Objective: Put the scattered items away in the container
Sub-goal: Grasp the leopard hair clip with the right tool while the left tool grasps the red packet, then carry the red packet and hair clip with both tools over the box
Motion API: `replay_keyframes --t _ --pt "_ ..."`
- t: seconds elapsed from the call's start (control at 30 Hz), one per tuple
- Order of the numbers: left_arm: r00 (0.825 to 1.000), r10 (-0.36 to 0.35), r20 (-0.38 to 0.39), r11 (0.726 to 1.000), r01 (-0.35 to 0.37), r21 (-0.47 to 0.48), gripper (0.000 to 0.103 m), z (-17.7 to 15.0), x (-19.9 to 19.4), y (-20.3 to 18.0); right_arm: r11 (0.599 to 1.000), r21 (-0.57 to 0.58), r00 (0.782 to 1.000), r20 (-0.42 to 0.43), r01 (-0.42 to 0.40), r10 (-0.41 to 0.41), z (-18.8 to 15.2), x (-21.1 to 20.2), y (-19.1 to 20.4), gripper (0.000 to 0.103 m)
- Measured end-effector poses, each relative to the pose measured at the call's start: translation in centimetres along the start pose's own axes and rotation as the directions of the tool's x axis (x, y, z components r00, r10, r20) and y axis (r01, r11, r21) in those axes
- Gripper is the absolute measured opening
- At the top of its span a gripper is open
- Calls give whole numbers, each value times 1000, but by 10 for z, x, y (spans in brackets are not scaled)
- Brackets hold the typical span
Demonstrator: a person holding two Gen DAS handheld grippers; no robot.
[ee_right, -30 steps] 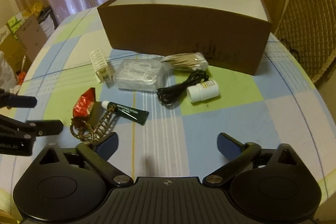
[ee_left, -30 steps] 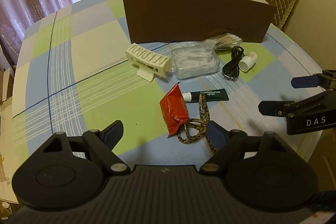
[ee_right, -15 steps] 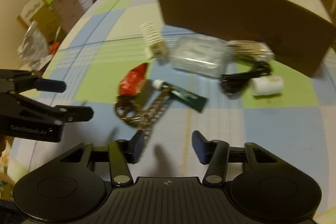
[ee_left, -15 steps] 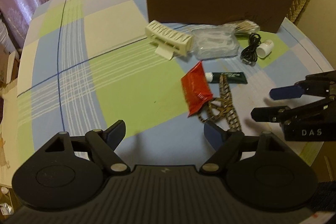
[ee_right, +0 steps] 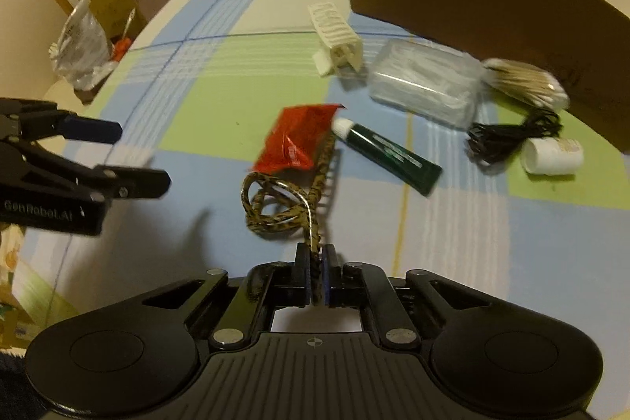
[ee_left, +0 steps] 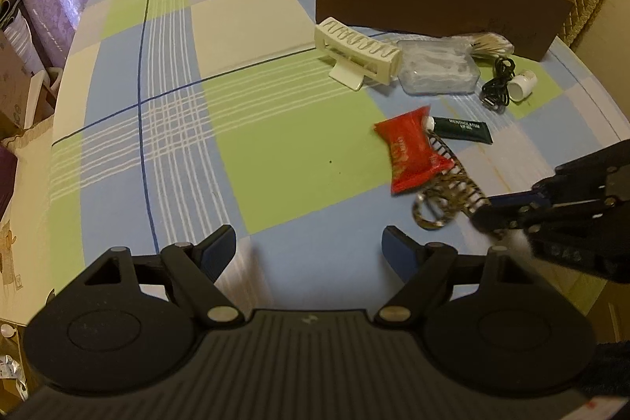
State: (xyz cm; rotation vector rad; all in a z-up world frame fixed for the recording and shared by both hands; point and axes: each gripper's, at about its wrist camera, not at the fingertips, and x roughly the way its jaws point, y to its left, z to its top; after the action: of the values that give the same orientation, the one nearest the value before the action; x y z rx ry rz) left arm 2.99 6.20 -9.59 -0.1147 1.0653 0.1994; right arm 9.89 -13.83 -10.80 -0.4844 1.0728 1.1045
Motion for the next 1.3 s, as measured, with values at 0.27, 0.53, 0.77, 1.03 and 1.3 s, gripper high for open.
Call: replay_keyframes --t 0.27,0.53,0.77,1.03,1.3 --pt "999 -38 7 999 38 39 78 6 4 -12 993 44 993 -17 114 -113 -25 -29 -33 2" --pt "992 -118 34 992 116 57 78 30 15 -38 956 173 970 -4 238 -241 -42 -52 -80 2" --pt "988 -153 31 988 153 12 75 61 45 -59 948 216 970 15 233 -242 -43 -56 -98 2" --pt "988 -152 -33 988 152 -6 39 57 73 -55 959 238 986 33 153 -166 -42 -61 -108 25" --pt "988 -144 -47 990 144 1 22 32 53 -41 970 214 986 92 115 -138 -33 -66 -101 66"
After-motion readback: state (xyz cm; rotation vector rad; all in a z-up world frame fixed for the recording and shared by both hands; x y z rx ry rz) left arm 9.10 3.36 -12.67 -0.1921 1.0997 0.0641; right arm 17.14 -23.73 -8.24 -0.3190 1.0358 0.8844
